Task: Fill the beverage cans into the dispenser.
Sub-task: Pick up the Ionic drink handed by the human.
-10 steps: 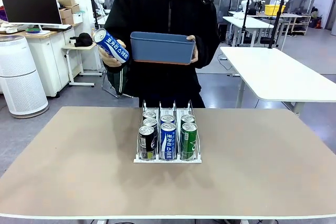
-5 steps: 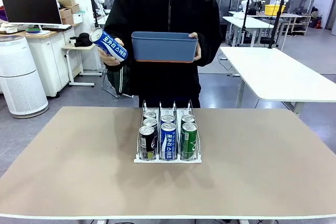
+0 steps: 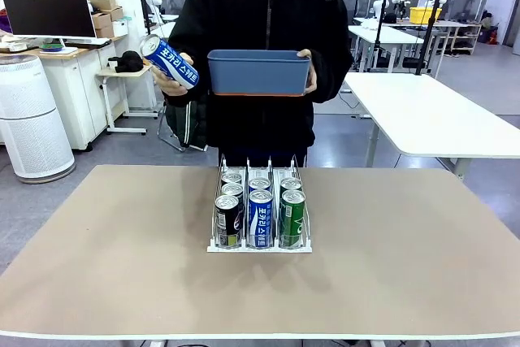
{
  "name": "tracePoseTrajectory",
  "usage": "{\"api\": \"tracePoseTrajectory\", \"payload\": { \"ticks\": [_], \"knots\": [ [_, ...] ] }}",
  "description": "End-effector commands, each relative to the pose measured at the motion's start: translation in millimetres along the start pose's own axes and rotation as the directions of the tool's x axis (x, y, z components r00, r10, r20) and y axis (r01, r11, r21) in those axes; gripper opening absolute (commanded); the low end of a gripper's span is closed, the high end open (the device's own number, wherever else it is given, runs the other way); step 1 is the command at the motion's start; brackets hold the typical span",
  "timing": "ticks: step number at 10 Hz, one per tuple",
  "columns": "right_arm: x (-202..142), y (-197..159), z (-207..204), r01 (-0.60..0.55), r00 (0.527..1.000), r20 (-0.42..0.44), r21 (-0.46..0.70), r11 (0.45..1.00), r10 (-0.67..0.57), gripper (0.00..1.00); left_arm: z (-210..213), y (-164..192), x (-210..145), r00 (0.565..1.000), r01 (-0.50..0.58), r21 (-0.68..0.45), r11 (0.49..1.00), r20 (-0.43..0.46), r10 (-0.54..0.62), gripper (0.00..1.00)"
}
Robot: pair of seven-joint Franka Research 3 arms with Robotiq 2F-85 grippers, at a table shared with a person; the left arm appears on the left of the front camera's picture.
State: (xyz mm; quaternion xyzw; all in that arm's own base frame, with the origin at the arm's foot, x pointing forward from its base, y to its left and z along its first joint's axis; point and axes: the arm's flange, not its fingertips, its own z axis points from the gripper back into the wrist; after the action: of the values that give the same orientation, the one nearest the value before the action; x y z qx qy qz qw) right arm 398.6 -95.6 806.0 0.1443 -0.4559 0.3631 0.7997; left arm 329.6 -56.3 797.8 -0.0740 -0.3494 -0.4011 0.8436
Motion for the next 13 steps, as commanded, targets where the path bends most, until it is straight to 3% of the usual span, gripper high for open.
{"api": "tracePoseTrajectory", "payload": {
  "ticks": [1, 6, 8, 13],
  "knots": [
    [-0.9, 1.6, -0.8, 0.000, 1.000, 0.002, 0.006, 1.000, 0.000, 1.00, -9.2, 3.3, 2.2, 0.999, -0.030, 0.009, 1.000, 0.026, 0.030, 1.00],
    [-0.9, 1.6, -0.8, 0.000, 1.000, 0.002, 0.006, 1.000, 0.000, 1.00, -52.9, 15.7, 3.1, 0.992, -0.045, -0.072, 0.996, 0.118, 0.053, 1.00],
    [-0.9, 1.6, -0.8, 0.000, 1.000, 0.002, 0.006, 1.000, 0.000, 1.00, -79.9, 20.1, -0.3, 0.997, -0.017, -0.008, 1.000, 0.074, 0.018, 1.00],
    [-0.9, 1.6, -0.8, 0.000, 1.000, 0.002, 0.006, 1.000, 0.000, 1.00, -128.7, 30.0, -1.2, 0.992, -0.028, -0.009, 1.000, 0.126, 0.029, 1.00]
  ]
}}
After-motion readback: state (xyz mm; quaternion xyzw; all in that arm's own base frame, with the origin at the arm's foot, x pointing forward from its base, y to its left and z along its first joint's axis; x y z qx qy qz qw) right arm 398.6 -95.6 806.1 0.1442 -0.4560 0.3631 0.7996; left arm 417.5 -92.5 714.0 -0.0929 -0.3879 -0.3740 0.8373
